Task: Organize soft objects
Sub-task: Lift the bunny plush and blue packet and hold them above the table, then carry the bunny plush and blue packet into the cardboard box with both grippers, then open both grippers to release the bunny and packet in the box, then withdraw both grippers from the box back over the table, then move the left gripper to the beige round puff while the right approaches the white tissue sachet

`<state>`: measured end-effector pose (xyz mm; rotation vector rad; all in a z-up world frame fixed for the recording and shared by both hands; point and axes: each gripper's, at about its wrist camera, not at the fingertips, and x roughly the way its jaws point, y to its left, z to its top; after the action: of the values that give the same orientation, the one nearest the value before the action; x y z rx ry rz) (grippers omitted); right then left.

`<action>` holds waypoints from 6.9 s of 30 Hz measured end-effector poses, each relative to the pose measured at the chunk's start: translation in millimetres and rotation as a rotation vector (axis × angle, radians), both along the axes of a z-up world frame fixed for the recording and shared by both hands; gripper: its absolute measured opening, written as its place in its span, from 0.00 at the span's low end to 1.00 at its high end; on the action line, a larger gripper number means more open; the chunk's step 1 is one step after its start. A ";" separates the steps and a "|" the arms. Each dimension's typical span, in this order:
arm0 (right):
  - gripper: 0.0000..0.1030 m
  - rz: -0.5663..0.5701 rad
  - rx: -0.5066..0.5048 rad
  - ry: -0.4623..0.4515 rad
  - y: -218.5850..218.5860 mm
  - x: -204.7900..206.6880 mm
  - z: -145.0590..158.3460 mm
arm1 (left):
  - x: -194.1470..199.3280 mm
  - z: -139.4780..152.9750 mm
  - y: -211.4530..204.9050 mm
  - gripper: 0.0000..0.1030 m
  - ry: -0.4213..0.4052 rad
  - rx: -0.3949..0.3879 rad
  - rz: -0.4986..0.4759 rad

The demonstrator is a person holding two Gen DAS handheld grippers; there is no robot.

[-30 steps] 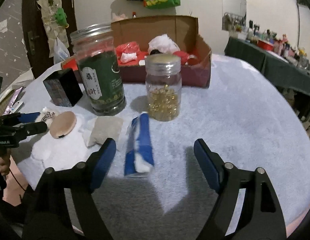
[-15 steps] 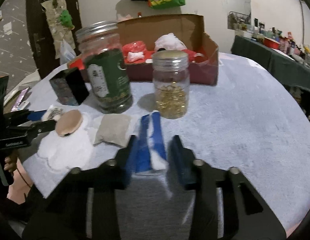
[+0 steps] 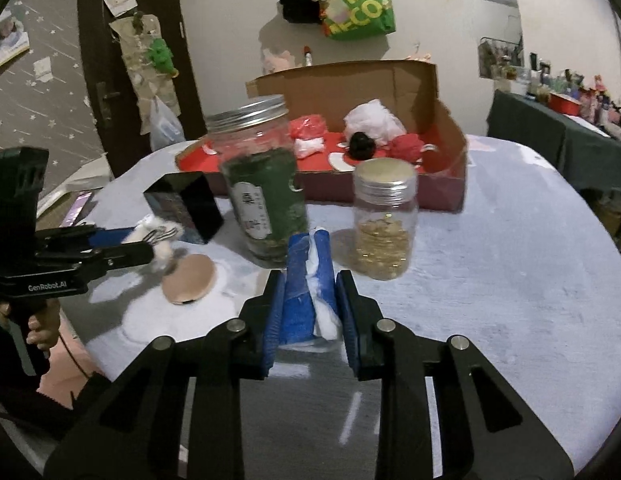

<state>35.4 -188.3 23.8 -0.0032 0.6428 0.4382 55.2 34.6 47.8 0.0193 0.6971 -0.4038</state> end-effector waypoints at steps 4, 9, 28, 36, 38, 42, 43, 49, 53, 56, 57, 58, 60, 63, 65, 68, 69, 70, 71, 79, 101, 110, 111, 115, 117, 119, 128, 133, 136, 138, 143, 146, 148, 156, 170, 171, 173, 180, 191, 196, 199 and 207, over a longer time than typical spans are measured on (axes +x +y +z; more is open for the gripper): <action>0.25 0.025 0.004 0.009 5.8 4.0 -0.9 | 4.8 2.0 -12.8 0.42 0.003 -0.011 -0.042; 0.25 0.041 0.018 0.019 8.3 8.4 -1.0 | 8.6 2.2 -26.2 0.41 0.004 -0.015 -0.075; 0.25 0.025 0.025 0.054 -20.6 3.0 -4.2 | 1.0 2.9 9.8 0.41 0.031 -0.034 -0.030; 0.25 -0.037 0.032 0.077 -53.7 8.9 -5.8 | 2.0 -1.1 54.1 0.41 0.053 -0.013 0.087; 0.25 -0.049 0.027 0.076 -60.2 10.8 -5.3 | 2.7 -1.7 64.7 0.41 0.048 -0.008 0.113; 0.25 -0.079 0.010 0.072 -71.8 16.2 -4.6 | 8.6 -2.4 78.3 0.41 0.025 0.011 0.138; 0.25 -0.085 0.007 0.072 -74.6 18.0 -4.0 | 10.8 -2.0 80.6 0.41 0.022 0.016 0.140; 0.25 -0.078 -0.048 0.053 -81.5 32.9 2.2 | 27.4 -3.1 90.4 0.41 0.000 0.040 0.116; 0.25 -0.054 -0.089 0.043 -80.4 47.4 6.8 | 40.2 -0.1 94.5 0.41 -0.009 0.035 0.090; 0.25 -0.039 -0.100 0.040 -80.3 58.6 11.3 | 49.1 6.0 97.0 0.41 -0.020 0.031 0.075; 0.25 -0.030 -0.101 0.037 -80.2 63.3 14.2 | 52.8 9.7 98.0 0.41 -0.026 0.032 0.069; 0.25 -0.026 -0.103 0.034 -79.8 65.8 16.4 | 55.9 12.9 98.6 0.41 -0.031 0.032 0.064; 0.25 -0.007 -0.099 0.026 -78.7 73.7 23.4 | 63.9 22.3 98.3 0.41 -0.044 0.036 0.048; 0.25 0.016 -0.092 0.020 -76.3 87.1 33.3 | 78.3 35.1 94.2 0.41 -0.056 0.045 0.017; 0.25 0.038 -0.072 0.028 -74.9 98.7 39.4 | 89.7 42.9 88.8 0.41 -0.056 0.046 -0.010; 0.25 0.061 -0.060 0.043 -70.1 118.4 46.9 | 108.5 50.8 76.3 0.41 -0.039 0.050 -0.053; 0.25 0.074 -0.054 0.053 -67.6 125.9 49.0 | 113.8 52.2 71.8 0.41 -0.029 0.048 -0.064; 0.25 0.084 -0.050 0.061 -65.1 131.2 50.5 | 120.9 53.4 67.0 0.41 -0.013 0.041 -0.080; 0.25 0.095 -0.047 0.070 -61.9 137.8 52.2 | 127.8 54.3 61.9 0.41 0.002 0.035 -0.095; 0.25 0.146 -0.079 0.188 -29.6 188.7 51.7 | 178.8 46.6 25.7 0.41 0.142 0.062 -0.139; 0.25 0.074 -0.334 0.424 14.3 251.5 9.9 | 236.6 3.3 -8.4 0.42 0.381 0.251 -0.125; 0.25 0.070 -0.357 0.427 16.4 252.4 7.6 | 235.6 1.7 -7.0 0.43 0.382 0.276 -0.127; 0.25 0.071 -0.362 0.428 17.7 253.2 6.6 | 235.5 1.3 -7.6 0.43 0.381 0.279 -0.127; 0.26 0.073 -0.366 0.435 19.9 253.7 4.8 | 236.8 -2.5 -11.5 0.44 0.380 0.285 -0.126; 0.28 0.070 -0.359 0.442 19.3 254.2 4.3 | 236.4 -2.5 -11.3 0.45 0.381 0.281 -0.125; 0.30 0.078 -0.358 0.439 19.9 253.1 4.1 | 236.0 -2.7 -11.2 0.46 0.380 0.281 -0.123; 0.60 0.085 -0.360 0.355 28.2 233.5 24.6 | 216.8 19.2 -9.2 0.73 0.307 0.230 -0.123; 0.72 0.049 -0.321 0.293 22.3 215.8 52.3 | 193.5 47.4 -6.8 0.83 0.220 0.181 -0.091; 0.72 0.032 -0.285 0.256 18.0 198.7 70.0 | 176.7 64.3 -6.9 0.88 0.160 0.156 -0.056; 0.72 0.017 -0.258 0.227 15.3 186.1 82.4 | 160.8 76.6 -7.6 0.92 0.106 0.150 -0.036; 0.80 -0.025 -0.196 0.110 8.1 143.7 114.5 | 115.6 103.7 -9.3 0.98 -0.072 0.135 0.039; 0.82 -0.049 -0.171 0.022 4.9 113.3 131.2 | 86.7 116.8 -6.9 1.00 -0.159 0.100 0.084; 0.82 -0.070 -0.158 -0.023 2.6 95.3 138.0 | 69.6 122.7 -6.1 1.00 -0.203 0.077 0.105; 0.90 -0.143 -0.175 -0.202 4.0 20.0 143.3 | 3.1 128.7 -9.9 1.00 -0.343 0.021 0.176; 0.90 -0.200 -0.113 -0.230 5.7 -35.7 91.5 | -40.0 82.9 -17.8 1.00 -0.328 -0.005 0.203; 0.90 -0.205 -0.117 -0.223 6.1 -36.4 85.6 | -40.2 75.9 -17.8 1.00 -0.313 -0.007 0.208; 0.90 -0.209 -0.118 -0.211 6.6 -38.7 75.3 | -39.9 64.7 -17.5 1.00 -0.283 -0.010 0.212; 0.90 -0.207 -0.093 -0.107 1.9 -34.7 33.4 | -32.9 22.9 -19.9 1.00 -0.163 -0.002 0.206; 0.90 -0.176 -0.082 -0.012 0.9 -24.7 -7.0 | -22.0 -16.4 -25.1 1.00 -0.052 0.020 0.187; 0.90 -0.139 -0.087 0.010 3.9 -15.7 -11.1 | -14.0 -21.3 -25.4 1.00 -0.023 0.033 0.179; 0.90 -0.118 -0.090 0.034 5.4 -8.6 -15.2 | -7.6 -24.8 -26.9 1.00 -0.006 0.049 0.163; 0.89 -0.017 -0.093 0.067 15.7 7.3 -19.9 | 8.3 -31.8 -29.7 0.89 0.056 0.091 0.096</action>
<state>42.6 -172.6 3.9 -0.0712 0.7284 0.3928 63.5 4.9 16.0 0.0604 0.7680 -0.2809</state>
